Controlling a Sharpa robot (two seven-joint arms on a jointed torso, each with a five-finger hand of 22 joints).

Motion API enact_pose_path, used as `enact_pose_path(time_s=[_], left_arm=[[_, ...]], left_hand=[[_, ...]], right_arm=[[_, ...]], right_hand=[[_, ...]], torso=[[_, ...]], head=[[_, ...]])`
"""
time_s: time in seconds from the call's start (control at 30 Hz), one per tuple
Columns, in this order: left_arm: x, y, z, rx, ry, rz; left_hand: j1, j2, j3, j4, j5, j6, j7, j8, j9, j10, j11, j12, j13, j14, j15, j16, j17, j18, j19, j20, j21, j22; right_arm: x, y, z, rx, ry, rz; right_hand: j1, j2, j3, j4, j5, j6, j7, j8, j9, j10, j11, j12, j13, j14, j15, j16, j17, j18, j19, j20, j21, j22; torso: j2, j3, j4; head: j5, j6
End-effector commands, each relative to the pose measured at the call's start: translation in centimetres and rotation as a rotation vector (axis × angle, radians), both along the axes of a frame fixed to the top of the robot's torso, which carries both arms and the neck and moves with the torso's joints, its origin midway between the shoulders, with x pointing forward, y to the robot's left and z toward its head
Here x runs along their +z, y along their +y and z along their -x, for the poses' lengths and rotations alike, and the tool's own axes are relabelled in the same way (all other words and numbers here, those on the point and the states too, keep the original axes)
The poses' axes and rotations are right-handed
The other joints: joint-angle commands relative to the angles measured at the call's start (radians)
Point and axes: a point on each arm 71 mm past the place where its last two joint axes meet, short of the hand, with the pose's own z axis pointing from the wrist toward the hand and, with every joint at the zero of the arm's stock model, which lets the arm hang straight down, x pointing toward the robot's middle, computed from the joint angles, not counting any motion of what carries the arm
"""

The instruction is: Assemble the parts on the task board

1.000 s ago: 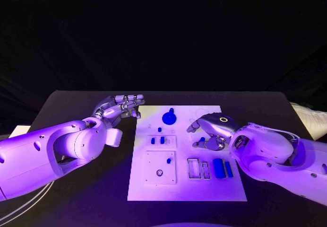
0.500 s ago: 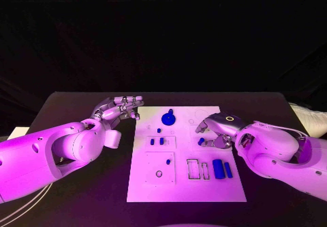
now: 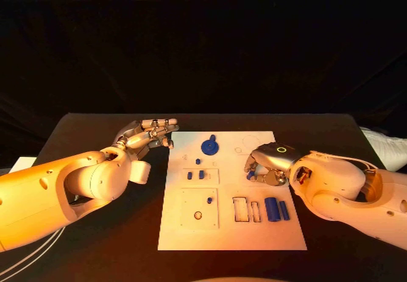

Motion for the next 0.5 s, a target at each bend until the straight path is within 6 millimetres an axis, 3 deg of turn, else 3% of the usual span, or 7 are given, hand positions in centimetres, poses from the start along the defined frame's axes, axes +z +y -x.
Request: enact_pose_path(time_s=[0.03,0.5], left_arm=[[0.09,-0.21,0.07,-0.019,-0.006,0.010],[0.06,-0.19,0.07,-0.019,-0.005,0.009]], left_hand=[[-0.004,0.005,-0.007,-0.001,0.003,0.000,0.003,0.003,0.000,-0.005,-0.001,0.006,-0.001,-0.003,-0.001,0.004,-0.001,0.011,-0.008,0.000,-0.004,-0.002],[-0.004,0.005,-0.007,-0.001,0.003,0.000,0.003,0.003,0.000,-0.005,-0.001,0.006,-0.001,-0.003,-0.001,0.004,-0.001,0.011,-0.008,0.000,-0.004,-0.002]], right_arm=[[-0.35,0.03,-0.02,0.014,0.017,0.036],[-0.66,0.33,-0.28,0.008,-0.011,0.007]], right_hand=[[0.009,0.015,0.023,-0.006,-0.006,0.020,0.002,0.009,0.002,0.028,-0.002,0.004,0.000,0.044,-0.006,0.008,0.007,-0.003,0.015,0.000,0.015,0.019],[0.028,0.022,0.096,-0.032,-0.009,0.060,0.004,0.012,0.006,0.085,-0.008,-0.021,0.001,0.044,-0.011,0.022,0.021,-0.008,0.029,-0.002,0.042,0.052]], torso=[[0.001,0.0009,0.0000],[-0.001,0.0009,-0.0001]], head=[[0.001,-0.002],[0.002,-0.006]])
